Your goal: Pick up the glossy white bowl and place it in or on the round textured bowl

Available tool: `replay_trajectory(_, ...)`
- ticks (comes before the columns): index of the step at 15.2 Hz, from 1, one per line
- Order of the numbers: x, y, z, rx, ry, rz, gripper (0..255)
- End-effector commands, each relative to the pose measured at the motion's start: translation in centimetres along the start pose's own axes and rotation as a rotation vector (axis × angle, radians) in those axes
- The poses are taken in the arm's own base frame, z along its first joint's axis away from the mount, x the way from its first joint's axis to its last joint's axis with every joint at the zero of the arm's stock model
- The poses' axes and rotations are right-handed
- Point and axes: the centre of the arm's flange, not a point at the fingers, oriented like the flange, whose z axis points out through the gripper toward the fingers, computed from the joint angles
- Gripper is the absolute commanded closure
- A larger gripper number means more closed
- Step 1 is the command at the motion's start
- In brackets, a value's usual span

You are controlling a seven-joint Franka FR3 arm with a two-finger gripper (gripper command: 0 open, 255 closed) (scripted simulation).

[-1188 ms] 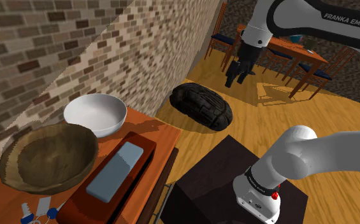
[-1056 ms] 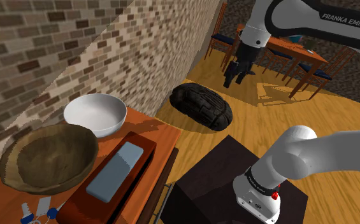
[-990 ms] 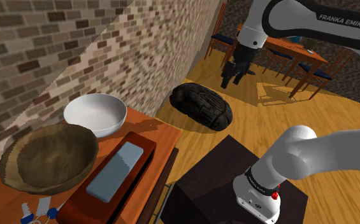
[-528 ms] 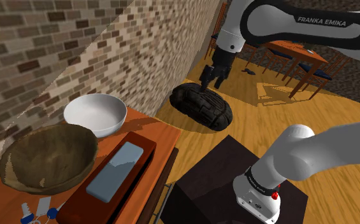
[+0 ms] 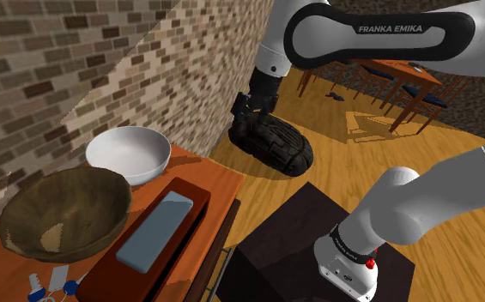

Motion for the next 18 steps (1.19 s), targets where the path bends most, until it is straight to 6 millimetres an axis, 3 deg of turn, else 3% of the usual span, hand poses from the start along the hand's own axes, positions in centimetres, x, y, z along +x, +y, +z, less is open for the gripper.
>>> replay_trajectory(1,0.9,-2.1,0.9,0.013,0.006,-0.002,0)
replay_trajectory(16,8.6,-18.0,6.0,0.1,0.046,-0.021,0)
replay_trajectory(18,8.6,-18.0,6.6,0.1,0.046,-0.021,0)
